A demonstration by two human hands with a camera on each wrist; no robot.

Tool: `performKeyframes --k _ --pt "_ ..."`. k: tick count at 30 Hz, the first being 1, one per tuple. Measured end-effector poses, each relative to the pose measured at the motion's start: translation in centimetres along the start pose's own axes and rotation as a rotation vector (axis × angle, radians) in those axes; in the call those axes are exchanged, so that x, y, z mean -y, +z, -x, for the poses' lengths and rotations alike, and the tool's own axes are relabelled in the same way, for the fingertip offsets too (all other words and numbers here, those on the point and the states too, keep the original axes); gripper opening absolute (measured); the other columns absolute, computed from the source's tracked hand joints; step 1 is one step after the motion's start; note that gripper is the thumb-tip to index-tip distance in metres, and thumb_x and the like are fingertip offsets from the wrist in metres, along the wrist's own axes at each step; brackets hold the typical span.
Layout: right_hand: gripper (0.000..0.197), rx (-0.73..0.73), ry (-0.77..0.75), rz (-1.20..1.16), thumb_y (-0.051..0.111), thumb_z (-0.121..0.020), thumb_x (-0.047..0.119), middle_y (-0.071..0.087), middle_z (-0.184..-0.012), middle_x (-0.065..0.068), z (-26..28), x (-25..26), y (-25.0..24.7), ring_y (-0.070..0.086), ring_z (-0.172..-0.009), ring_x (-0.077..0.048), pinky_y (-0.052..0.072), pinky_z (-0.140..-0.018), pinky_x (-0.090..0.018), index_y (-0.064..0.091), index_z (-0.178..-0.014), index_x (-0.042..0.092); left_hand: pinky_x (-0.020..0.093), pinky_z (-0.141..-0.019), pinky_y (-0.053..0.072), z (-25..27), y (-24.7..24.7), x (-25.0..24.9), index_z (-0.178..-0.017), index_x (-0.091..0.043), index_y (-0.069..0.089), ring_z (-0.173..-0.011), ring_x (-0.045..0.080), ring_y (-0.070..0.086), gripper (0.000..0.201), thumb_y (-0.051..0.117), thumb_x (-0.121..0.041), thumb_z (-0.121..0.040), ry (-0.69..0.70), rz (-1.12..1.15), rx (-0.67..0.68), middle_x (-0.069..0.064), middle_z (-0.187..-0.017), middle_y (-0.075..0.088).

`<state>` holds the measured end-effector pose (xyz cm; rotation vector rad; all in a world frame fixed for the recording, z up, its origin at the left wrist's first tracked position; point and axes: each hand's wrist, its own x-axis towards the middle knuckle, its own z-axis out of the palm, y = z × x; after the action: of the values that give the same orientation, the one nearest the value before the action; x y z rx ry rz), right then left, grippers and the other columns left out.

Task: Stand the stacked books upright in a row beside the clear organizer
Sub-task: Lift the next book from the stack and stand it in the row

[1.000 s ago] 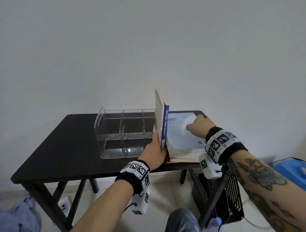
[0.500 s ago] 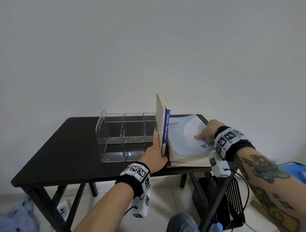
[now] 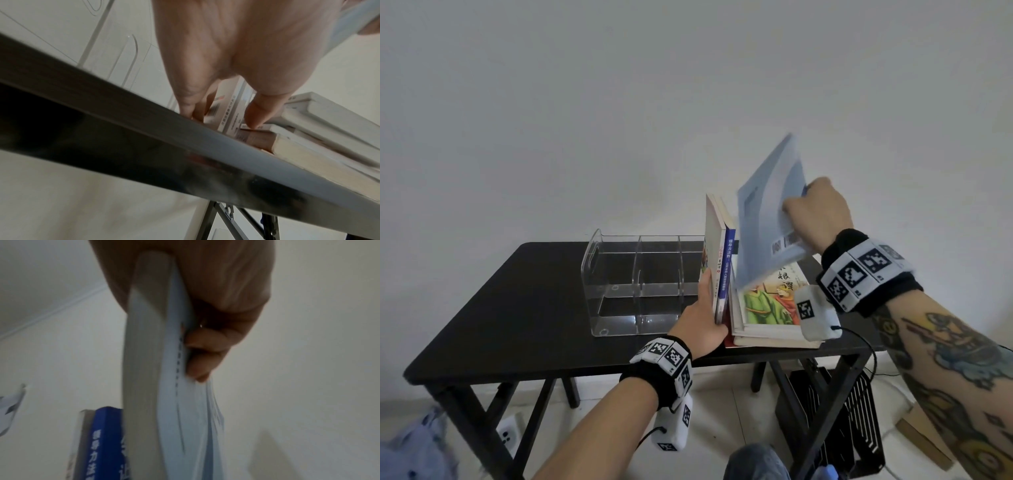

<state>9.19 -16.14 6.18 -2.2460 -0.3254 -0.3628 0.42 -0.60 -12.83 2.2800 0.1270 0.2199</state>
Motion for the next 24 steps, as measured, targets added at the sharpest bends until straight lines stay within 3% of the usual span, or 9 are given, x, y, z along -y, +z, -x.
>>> performKeyframes --k 2,4,6,7,8,10,14,17,24 --pt "0.030 -0.200 -0.061 -0.196 0.051 -0.088 0.018 0.056 -0.095 -0.003 0.8 1.0 0.1 0.054 -0.083 -0.026 0.042 -0.069 -0.031 0.044 -0.114 0.007 0.044 -0.092 0.055 0.0 0.0 0.0 -0.144 -0.040 -0.030 -0.096 0.020 0.069 0.110 0.063 -0.020 -0.089 -0.002 0.019 -0.001 0.005 -0.125 0.064" --pt "0.028 -0.348 -0.115 -0.441 0.052 -0.090 0.024 0.060 -0.093 0.001 1.5 1.9 0.1 0.060 -0.078 -0.021 0.047 -0.065 -0.026 0.041 -0.112 0.011 0.044 -0.092 0.055 -0.1 0.1 0.2 -0.143 -0.044 -0.029 -0.097 0.019 0.069 0.111 0.064 -0.021 -0.089 -0.004 0.030 0.003 0.004 -0.127 0.063" --pt "0.028 -0.268 -0.114 -0.695 0.060 -0.085 0.023 0.067 -0.092 0.000 1.6 2.5 0.0 0.068 -0.076 -0.016 0.053 -0.060 -0.020 0.046 -0.107 0.011 0.043 -0.093 0.055 -0.2 0.1 0.3 -0.140 -0.049 -0.029 -0.099 0.018 0.068 0.111 0.066 -0.023 -0.088 -0.021 0.041 0.007 0.003 -0.129 0.062" --pt "0.029 -0.164 -0.095 -0.777 0.064 -0.081 0.020 0.070 -0.091 -0.004 1.2 2.6 0.0 0.072 -0.074 -0.020 0.057 -0.060 -0.024 0.054 -0.105 0.009 0.044 -0.094 0.054 -0.3 0.2 0.4 -0.140 -0.051 -0.029 -0.101 0.019 0.068 0.112 0.066 -0.023 -0.088 -0.028 0.038 0.007 0.004 -0.130 0.061" --pt "0.026 -0.076 -0.086 -0.801 0.065 -0.078 0.015 0.071 -0.088 -0.007 0.9 2.8 0.0 0.073 -0.071 -0.025 0.059 -0.060 -0.030 0.060 -0.101 0.006 0.044 -0.094 0.054 -0.3 0.1 0.3 -0.139 -0.051 -0.029 -0.102 0.019 0.067 0.111 0.066 -0.024 -0.088 -0.029 0.032 0.006 0.004 -0.131 0.061" --pt "0.015 -0.066 -0.122 -0.751 0.065 -0.076 0.009 0.073 -0.082 -0.011 0.9 3.1 0.1 0.073 -0.064 -0.028 0.059 -0.056 -0.037 0.066 -0.090 0.004 0.045 -0.095 0.054 -0.3 0.1 0.3 -0.139 -0.052 -0.030 -0.104 0.020 0.067 0.111 0.066 -0.025 -0.088 -0.035 0.026 0.011 0.004 -0.132 0.060" --pt "0.016 -0.141 -0.169 -0.792 0.064 -0.078 0.008 0.073 -0.084 -0.011 2.0 3.2 1.0 0.073 -0.070 -0.027 0.059 -0.053 -0.035 0.068 -0.092 0.002 0.044 -0.096 0.054 0.0 -0.1 0.2 -0.141 -0.050 -0.027 -0.107 0.018 0.065 0.111 0.067 -0.025 -0.088 -0.037 0.038 0.021 0.003 -0.136 0.057" --pt "0.006 -0.158 -0.186 -0.815 0.066 -0.081 0.008 0.072 -0.080 -0.004 2.5 3.4 1.5 0.073 -0.072 -0.024 0.059 -0.054 -0.032 0.068 -0.087 0.008 0.043 -0.096 0.054 0.0 -0.1 0.1 -0.142 -0.048 -0.027 -0.107 0.019 0.065 0.110 0.066 -0.024 -0.089 -0.032 0.027 0.018 0.004 -0.137 0.056" --pt "0.009 -0.096 -0.236 -0.710 0.065 -0.081 0.013 0.072 -0.081 -0.004 3.7 4.2 3.3 0.072 -0.073 -0.023 0.061 -0.058 -0.037 0.066 -0.086 0.006 0.042 -0.095 0.053 0.4 -0.2 -0.2 -0.147 -0.040 -0.024 -0.104 0.021 0.067 0.106 0.063 -0.022 -0.090 -0.012 0.007 -0.006 0.006 -0.136 0.058"
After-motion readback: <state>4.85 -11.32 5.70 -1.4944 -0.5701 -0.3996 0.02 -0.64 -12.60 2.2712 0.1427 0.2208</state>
